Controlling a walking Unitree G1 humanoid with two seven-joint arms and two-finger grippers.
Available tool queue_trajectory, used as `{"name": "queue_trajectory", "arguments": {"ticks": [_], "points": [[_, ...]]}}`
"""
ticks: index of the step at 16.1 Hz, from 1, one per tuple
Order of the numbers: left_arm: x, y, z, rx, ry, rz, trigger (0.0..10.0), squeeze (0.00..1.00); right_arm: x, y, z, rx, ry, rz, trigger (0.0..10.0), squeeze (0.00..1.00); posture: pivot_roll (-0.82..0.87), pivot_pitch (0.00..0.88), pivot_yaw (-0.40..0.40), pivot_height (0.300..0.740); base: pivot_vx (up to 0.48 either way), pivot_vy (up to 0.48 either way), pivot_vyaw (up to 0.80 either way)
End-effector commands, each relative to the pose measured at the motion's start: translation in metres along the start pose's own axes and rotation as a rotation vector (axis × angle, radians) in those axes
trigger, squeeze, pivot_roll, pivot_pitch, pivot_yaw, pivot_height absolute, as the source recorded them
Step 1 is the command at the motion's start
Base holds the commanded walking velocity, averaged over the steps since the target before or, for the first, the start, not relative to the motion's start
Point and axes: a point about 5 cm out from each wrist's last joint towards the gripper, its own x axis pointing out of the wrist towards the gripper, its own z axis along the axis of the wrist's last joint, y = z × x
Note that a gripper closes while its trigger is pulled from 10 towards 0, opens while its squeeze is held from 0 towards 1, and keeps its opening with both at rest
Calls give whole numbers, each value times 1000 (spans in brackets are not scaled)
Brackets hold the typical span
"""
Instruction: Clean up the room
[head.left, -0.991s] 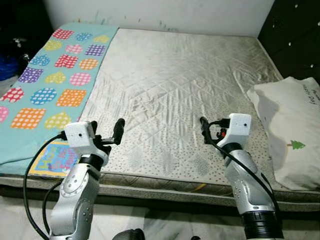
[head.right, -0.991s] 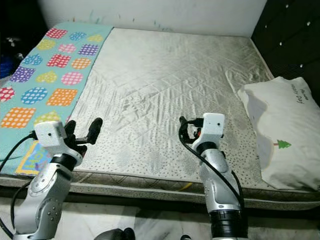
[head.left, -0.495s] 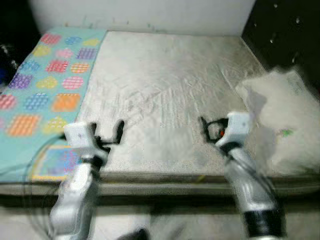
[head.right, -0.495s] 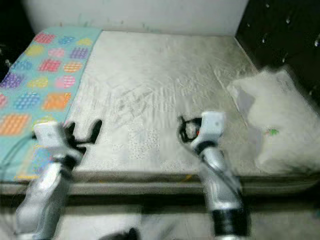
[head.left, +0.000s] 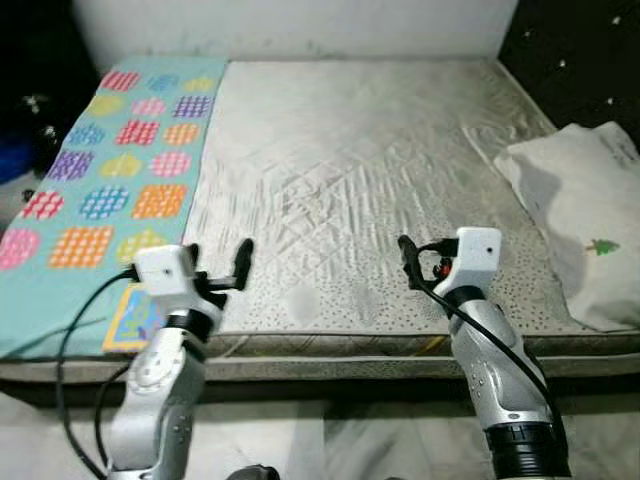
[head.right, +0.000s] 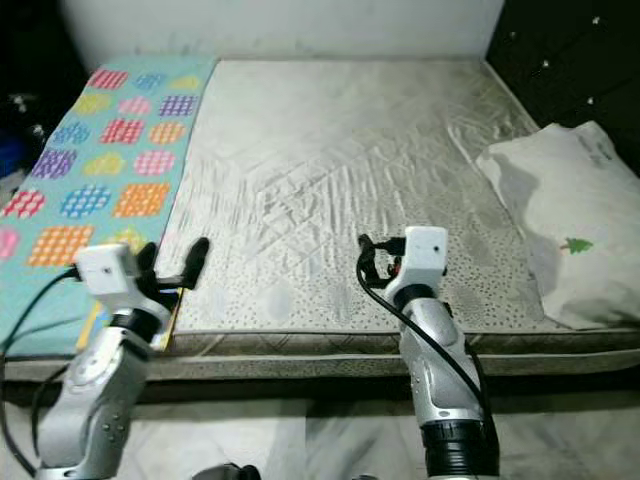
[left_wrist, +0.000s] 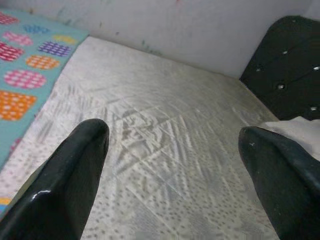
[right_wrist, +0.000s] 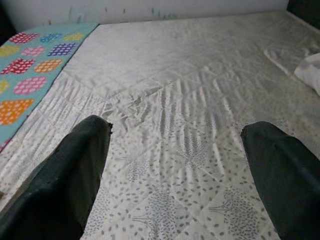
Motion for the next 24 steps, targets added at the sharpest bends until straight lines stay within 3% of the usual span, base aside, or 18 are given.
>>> {"name": "queue_trajectory", "arguments": {"ticks": [1, 12, 24], "points": [[-2, -1, 4, 0, -18, -22, 10000, 0, 0, -2, 1, 1, 0, -3, 10000, 0, 11, 130, 5, 740, 0, 0, 0], [0, -2, 5, -14, -18, -36, 10000, 0, 1, -4, 0, -16, 12, -13, 10000, 0, 9, 139, 4, 740, 245, 0, -145], [1, 1, 2, -10, -5, -7, 10000, 0, 1, -7, -3, -22, 23, -19, 10000, 0, 8, 136, 5, 740, 0, 0, -36]]}}
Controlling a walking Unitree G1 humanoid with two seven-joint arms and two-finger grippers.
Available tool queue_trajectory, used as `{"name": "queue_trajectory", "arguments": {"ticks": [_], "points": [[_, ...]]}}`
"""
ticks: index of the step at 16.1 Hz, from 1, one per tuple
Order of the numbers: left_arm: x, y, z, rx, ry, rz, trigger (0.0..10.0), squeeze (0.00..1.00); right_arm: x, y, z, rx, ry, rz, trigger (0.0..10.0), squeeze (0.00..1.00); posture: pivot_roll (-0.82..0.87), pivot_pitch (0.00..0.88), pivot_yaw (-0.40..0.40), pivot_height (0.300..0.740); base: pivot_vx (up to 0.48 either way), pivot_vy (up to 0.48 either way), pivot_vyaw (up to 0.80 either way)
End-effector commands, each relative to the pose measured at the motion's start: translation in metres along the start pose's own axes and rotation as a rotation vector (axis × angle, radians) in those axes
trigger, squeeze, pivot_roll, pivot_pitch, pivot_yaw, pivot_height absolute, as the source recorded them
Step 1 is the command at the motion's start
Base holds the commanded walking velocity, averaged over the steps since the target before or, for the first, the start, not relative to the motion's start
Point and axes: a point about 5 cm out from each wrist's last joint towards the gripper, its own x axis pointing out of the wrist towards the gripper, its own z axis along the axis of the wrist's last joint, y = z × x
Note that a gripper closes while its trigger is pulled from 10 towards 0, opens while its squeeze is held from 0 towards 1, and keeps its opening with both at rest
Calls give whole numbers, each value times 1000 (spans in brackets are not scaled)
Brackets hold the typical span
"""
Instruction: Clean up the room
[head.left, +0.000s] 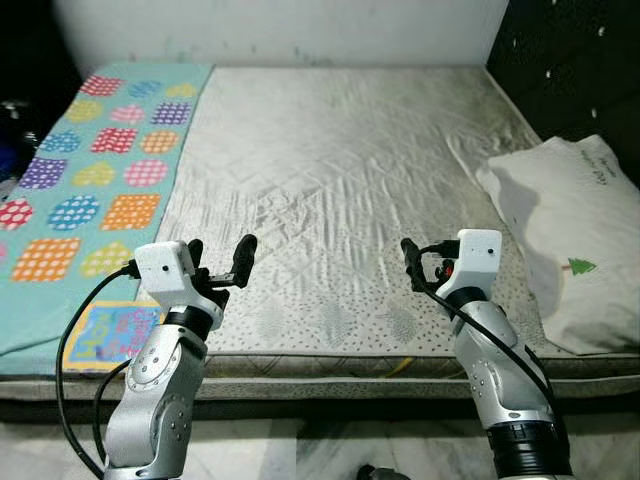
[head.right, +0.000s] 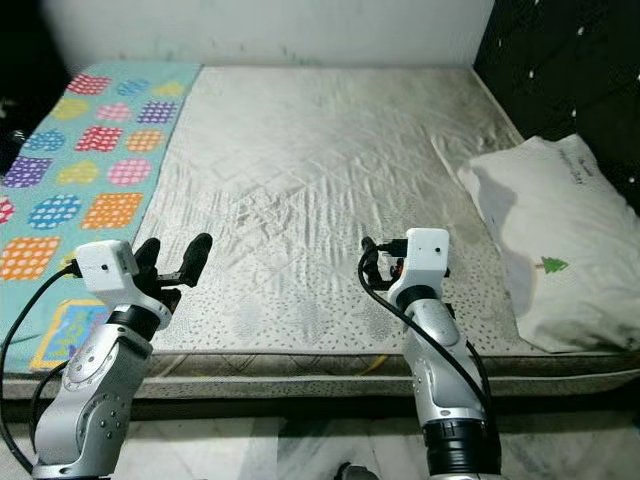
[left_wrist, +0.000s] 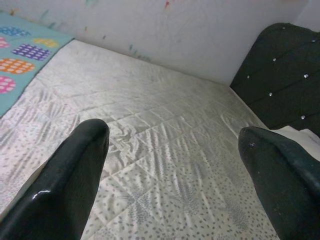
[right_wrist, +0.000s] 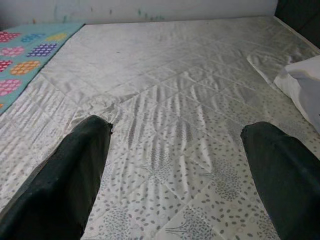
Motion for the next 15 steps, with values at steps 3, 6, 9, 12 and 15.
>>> {"name": "queue_trajectory", "arguments": {"ticks": [3, 6, 9, 12, 15], "points": [[-1, 0, -1, 7, 5, 2, 10000, 0, -1, -3, -2, -1, 9, -8, 10000, 0, 7, 133, 6, 740, 0, 264, -375], [-1, 0, -1, 4, 3, -1, 10000, 0, -1, -2, -3, -6, 11, -7, 10000, 0, 7, 131, 6, 740, 0, 369, 0], [-1, -1, -1, 5, 3, -2, 10000, 0, -1, -2, -3, -7, 14, -6, 10000, 0, 6, 129, 6, 740, 0, 431, 0], [-1, -1, -1, 5, 5, -5, 10000, 0, -1, -1, -3, -7, 13, -5, 10000, 0, 6, 124, 5, 740, 0, 447, 0], [0, -1, -1, 8, 3, -3, 10000, 0, 0, -1, -2, -10, 13, -5, 10000, 0, 6, 125, 5, 740, 0, 472, 0]]}}
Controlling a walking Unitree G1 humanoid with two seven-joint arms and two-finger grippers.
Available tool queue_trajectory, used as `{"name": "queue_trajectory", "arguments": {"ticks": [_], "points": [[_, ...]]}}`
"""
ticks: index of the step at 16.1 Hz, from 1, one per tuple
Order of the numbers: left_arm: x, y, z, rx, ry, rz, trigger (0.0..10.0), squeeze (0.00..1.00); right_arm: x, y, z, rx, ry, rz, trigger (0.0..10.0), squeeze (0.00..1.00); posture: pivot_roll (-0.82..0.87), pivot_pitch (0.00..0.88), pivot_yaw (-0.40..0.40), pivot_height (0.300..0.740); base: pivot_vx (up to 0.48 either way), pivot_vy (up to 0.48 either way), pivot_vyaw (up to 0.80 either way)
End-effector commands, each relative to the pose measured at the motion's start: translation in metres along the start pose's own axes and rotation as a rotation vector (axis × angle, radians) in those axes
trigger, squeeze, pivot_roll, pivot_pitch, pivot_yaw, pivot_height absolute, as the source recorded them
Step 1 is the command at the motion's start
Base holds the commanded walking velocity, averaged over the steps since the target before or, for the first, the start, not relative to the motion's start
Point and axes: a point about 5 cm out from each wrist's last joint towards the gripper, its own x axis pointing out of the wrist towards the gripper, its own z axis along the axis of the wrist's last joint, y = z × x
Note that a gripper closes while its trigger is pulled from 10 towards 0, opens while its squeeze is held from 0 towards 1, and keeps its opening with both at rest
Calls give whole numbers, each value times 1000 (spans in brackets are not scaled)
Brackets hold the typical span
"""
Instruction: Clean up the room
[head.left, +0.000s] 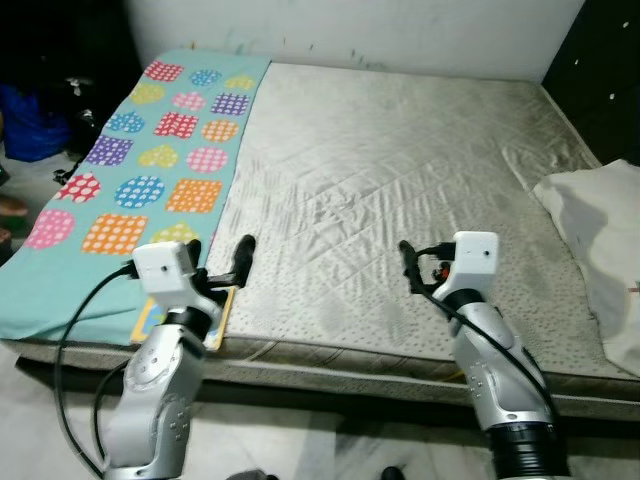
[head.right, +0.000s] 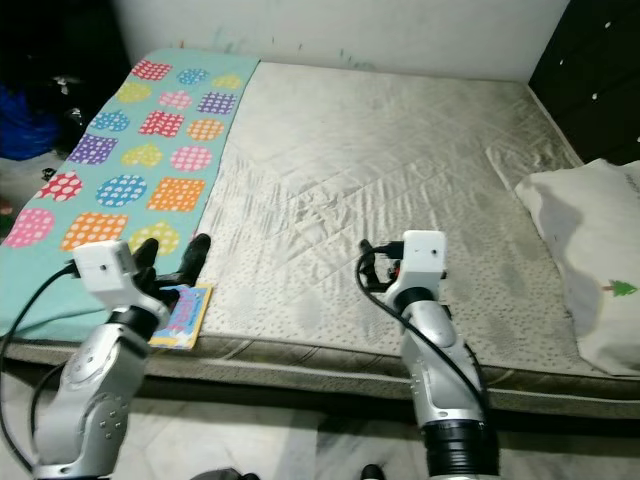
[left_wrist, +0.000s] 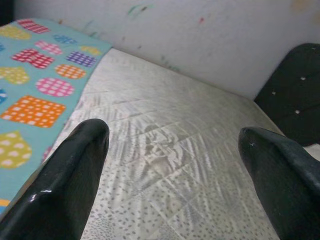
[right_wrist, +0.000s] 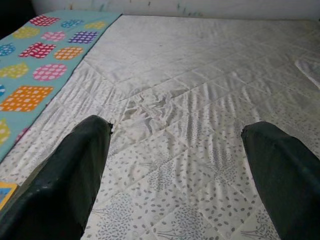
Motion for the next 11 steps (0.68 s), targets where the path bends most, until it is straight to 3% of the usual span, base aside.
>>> {"name": "queue_trajectory", "arguments": {"ticks": [1, 8, 11], "points": [[-2, 4, 0, 15, 3, 24, 10000, 0, 1, 3, 0, 5, 2, 6, 10000, 0, 5, 128, 6, 740, 0, 0, 0], [-2, 5, 4, -10, -22, 8, 10000, 0, 1, 2, -1, 3, 7, 3, 10000, 0, 5, 135, 6, 740, 0, 0, 0], [-2, 4, 4, -13, -22, 5, 10000, 0, 1, 2, -3, 3, 13, 3, 10000, 0, 6, 136, 6, 740, 285, 0, -160]]}}
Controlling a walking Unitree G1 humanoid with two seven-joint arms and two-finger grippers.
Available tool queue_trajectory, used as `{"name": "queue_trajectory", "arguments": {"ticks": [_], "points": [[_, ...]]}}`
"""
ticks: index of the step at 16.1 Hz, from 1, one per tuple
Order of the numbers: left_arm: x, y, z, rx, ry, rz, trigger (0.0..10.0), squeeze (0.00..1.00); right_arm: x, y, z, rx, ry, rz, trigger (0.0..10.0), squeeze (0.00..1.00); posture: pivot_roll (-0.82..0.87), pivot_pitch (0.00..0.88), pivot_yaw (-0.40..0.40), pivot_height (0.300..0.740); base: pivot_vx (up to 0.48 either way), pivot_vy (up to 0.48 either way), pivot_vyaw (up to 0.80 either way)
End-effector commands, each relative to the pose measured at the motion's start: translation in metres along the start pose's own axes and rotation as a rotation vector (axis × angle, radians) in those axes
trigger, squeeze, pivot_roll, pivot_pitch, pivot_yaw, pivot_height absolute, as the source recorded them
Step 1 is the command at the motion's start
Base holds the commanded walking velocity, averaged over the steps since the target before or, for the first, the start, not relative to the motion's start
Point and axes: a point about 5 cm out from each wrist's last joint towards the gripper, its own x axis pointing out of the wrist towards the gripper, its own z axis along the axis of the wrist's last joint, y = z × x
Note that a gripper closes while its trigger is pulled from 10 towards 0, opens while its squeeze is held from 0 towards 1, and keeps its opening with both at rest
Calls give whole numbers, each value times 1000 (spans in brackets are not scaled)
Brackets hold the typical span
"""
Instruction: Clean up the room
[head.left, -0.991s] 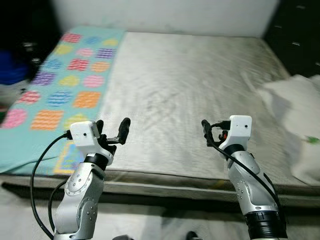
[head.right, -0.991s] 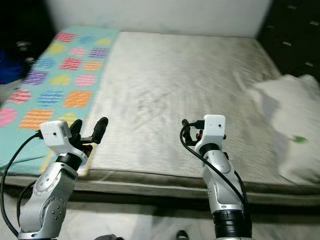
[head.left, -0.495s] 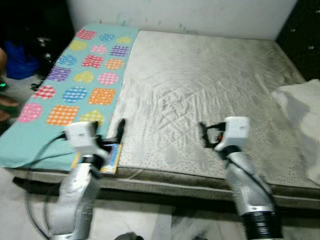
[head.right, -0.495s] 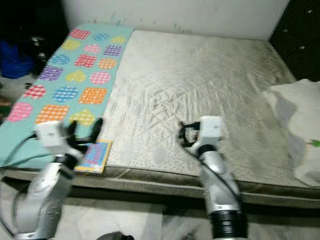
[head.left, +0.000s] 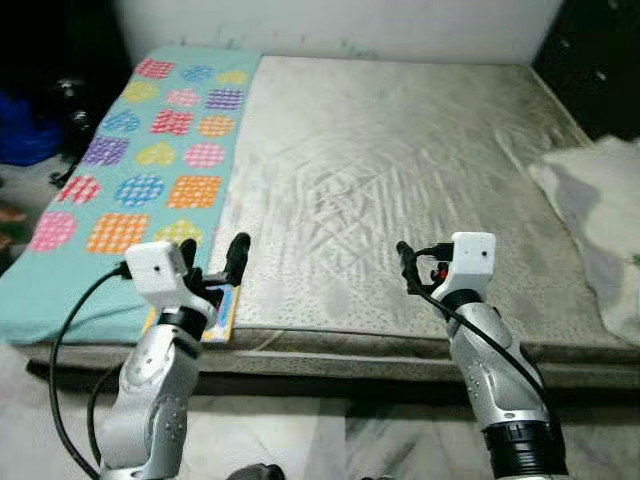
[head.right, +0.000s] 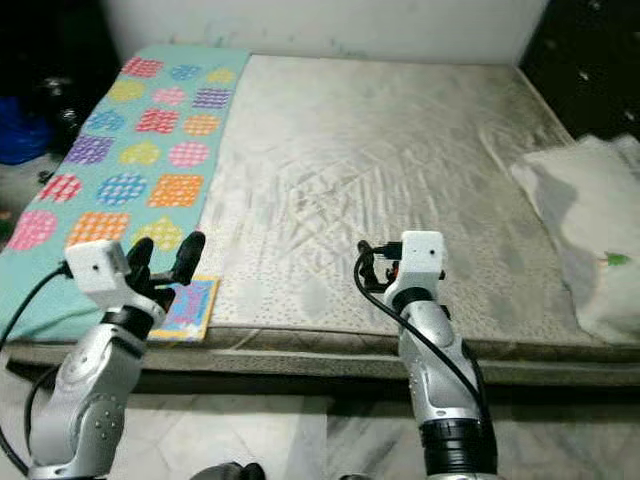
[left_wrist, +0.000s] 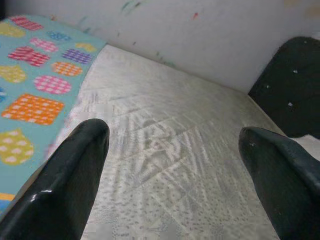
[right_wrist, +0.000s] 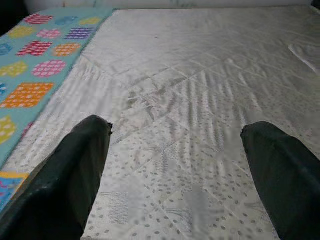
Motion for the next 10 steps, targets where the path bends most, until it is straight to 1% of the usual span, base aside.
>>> {"name": "queue_trajectory", "arguments": {"ticks": [1, 2, 10], "points": [[0, -3, 2, 5, -7, -21, 10000, 0, 0, -3, -1, -2, 6, -8, 10000, 0, 6, 136, 6, 740, 304, 0, -475], [1, -3, 2, 5, -7, -22, 10000, 0, 0, -2, -1, -3, 6, -8, 10000, 0, 5, 136, 7, 740, 307, 0, -438], [1, -4, 1, 6, -5, -26, 10000, 0, -1, -3, -2, -7, 9, -8, 10000, 0, 5, 136, 7, 740, 320, 0, 0]]}}
